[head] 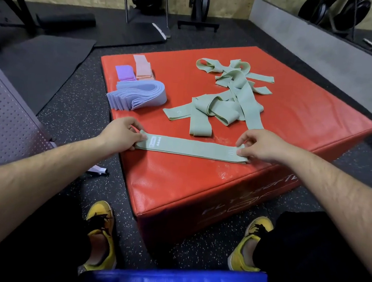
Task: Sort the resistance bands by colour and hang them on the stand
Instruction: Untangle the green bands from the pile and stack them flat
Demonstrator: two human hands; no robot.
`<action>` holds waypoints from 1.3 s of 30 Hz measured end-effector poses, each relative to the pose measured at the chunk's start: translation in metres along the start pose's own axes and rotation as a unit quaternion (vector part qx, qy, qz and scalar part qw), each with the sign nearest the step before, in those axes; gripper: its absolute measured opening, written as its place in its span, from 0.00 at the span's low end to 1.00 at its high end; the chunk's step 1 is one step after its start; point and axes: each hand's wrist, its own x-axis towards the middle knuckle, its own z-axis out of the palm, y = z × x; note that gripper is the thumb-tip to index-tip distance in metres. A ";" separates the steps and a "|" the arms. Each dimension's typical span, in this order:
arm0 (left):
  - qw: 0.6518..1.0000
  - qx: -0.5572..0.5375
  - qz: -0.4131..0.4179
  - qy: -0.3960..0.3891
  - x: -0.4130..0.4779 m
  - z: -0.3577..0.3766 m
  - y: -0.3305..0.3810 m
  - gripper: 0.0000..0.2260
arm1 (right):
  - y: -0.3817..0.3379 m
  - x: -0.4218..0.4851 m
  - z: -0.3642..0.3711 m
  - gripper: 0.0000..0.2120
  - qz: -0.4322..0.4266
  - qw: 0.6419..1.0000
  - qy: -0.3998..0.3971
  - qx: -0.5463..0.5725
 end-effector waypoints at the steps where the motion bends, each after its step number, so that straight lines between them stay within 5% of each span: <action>1: 1.000 0.007 0.003 0.003 0.000 0.000 0.000 0.03 | 0.000 0.000 0.001 0.08 0.000 1.000 -0.002 0.001; 17: 0.991 0.117 0.055 0.045 0.009 0.007 0.001 0.06 | -0.013 0.007 0.002 0.06 -0.041 0.994 0.044 -0.093; 22: 0.984 0.143 0.089 0.060 0.023 0.027 0.030 0.06 | -0.041 0.022 0.011 0.11 -0.064 0.966 0.086 -0.235; 24: 0.980 0.157 0.106 0.058 0.028 0.036 0.043 0.06 | -0.051 0.028 0.018 0.14 -0.059 0.972 0.079 -0.212; 29: 0.963 0.195 0.159 -0.094 0.031 0.055 0.073 0.15 | -0.054 0.042 0.019 0.19 -0.032 0.984 -0.021 -0.175; 34: 0.908 0.331 0.178 -0.185 0.025 0.063 0.077 0.37 | -0.048 0.036 0.004 0.44 -0.050 0.946 -0.145 -0.287; 39: 0.905 0.312 0.217 -0.191 0.026 0.060 0.063 0.33 | -0.038 0.028 0.009 0.35 -0.097 0.941 -0.116 -0.302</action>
